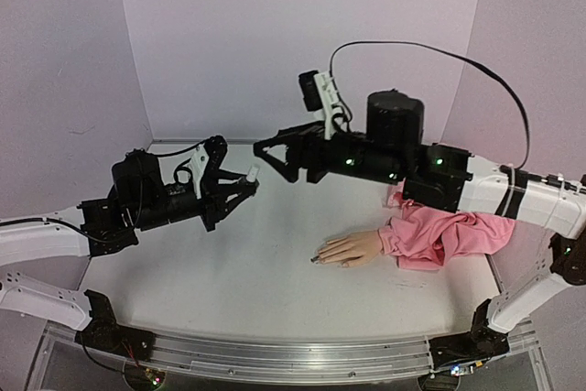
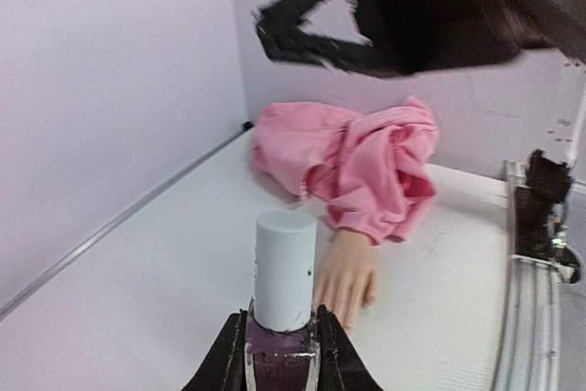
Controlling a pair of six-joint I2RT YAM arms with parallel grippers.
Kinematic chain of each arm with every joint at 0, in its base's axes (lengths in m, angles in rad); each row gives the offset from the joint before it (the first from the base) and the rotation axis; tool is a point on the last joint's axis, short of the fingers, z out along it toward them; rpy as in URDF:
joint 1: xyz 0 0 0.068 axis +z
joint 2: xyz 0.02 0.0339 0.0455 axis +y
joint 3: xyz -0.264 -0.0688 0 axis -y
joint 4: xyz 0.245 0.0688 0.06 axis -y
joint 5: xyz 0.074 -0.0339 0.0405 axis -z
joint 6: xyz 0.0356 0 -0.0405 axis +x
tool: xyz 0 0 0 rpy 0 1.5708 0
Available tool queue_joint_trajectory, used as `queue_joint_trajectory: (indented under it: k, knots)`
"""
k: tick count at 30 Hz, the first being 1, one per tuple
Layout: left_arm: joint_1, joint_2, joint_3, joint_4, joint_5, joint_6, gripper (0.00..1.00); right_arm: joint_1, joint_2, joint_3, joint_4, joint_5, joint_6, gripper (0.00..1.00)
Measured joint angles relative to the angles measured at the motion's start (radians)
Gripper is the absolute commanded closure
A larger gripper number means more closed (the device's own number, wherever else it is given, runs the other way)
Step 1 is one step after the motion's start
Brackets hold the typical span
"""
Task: Paint the nails
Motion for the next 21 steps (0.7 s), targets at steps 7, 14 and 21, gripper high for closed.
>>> queue_joint_trajectory:
  k: [7, 14, 21]
  knots:
    - [0.100, 0.004, 0.059, -0.021, 0.435, -0.163, 1.00, -0.091, -0.085, -0.053, 0.044, -0.396, -0.038, 0.26]
    - [0.114, 0.058, 0.167, 0.004, 0.771, -0.288, 1.00, -0.078, -0.083, -0.110, 0.090, -0.591, -0.043, 0.37]
    - [0.114, 0.115, 0.182, 0.010, 0.916, -0.348, 1.00, -0.077, -0.074, -0.110, 0.201, -0.668, -0.014, 0.51]
